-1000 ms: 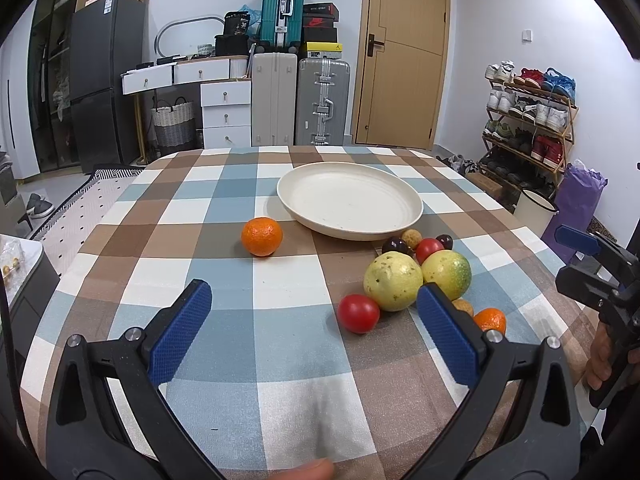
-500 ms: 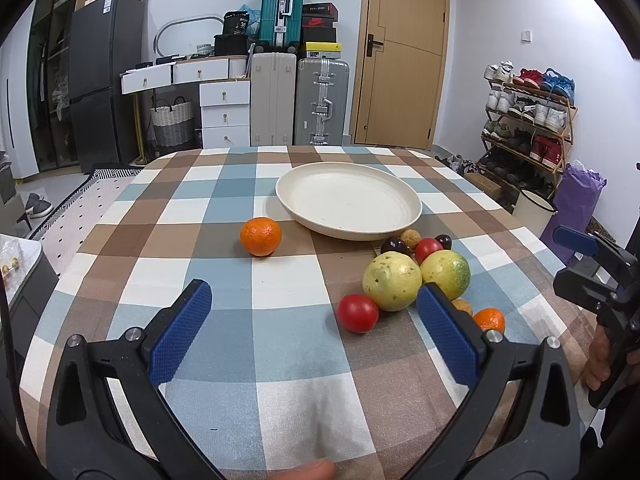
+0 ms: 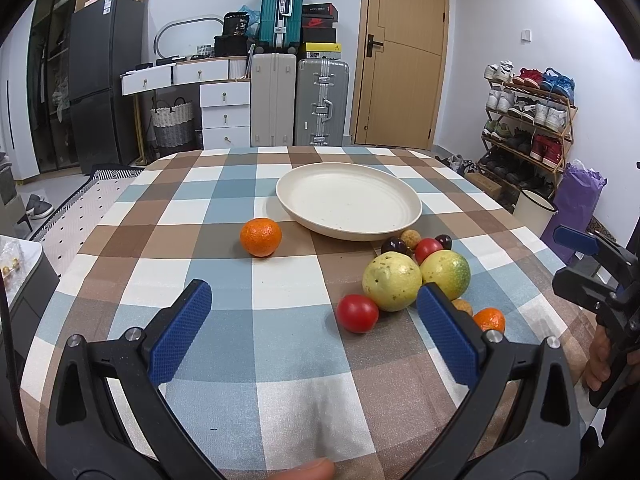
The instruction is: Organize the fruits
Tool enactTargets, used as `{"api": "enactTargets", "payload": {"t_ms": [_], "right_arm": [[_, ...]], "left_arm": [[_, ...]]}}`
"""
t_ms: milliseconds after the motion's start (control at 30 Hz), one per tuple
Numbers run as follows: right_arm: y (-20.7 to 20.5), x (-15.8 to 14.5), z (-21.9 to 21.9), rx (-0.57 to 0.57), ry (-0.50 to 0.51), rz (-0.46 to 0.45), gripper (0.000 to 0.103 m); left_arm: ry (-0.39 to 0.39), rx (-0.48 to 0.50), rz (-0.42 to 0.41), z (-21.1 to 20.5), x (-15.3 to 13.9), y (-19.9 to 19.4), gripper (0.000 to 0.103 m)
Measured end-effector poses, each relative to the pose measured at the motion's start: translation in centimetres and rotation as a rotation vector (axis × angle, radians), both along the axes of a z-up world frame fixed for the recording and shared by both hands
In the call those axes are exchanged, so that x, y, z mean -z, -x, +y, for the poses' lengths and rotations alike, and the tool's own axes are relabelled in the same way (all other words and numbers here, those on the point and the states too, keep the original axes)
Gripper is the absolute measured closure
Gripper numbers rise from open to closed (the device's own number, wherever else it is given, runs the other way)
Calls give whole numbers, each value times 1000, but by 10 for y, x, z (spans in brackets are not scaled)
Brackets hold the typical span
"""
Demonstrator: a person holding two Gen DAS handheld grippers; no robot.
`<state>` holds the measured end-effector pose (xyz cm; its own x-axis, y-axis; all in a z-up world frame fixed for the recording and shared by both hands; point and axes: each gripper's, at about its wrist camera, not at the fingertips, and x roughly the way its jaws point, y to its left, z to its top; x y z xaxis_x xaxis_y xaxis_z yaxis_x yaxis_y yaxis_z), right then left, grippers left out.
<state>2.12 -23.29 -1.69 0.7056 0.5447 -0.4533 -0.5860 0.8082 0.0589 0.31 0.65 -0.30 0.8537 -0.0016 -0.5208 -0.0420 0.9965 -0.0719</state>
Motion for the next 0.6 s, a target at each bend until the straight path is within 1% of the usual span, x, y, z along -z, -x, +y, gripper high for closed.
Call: {"api": "enactTargets", "payload": {"t_ms": [267, 600], "right_arm": [[-2, 3, -2, 8, 1, 3, 0], [-12, 4, -6, 45, 11, 40, 0]], "left_arm": [[0, -1, 1, 0, 0, 0, 1], [-3, -2, 3, -3, 1, 0, 1]]}}
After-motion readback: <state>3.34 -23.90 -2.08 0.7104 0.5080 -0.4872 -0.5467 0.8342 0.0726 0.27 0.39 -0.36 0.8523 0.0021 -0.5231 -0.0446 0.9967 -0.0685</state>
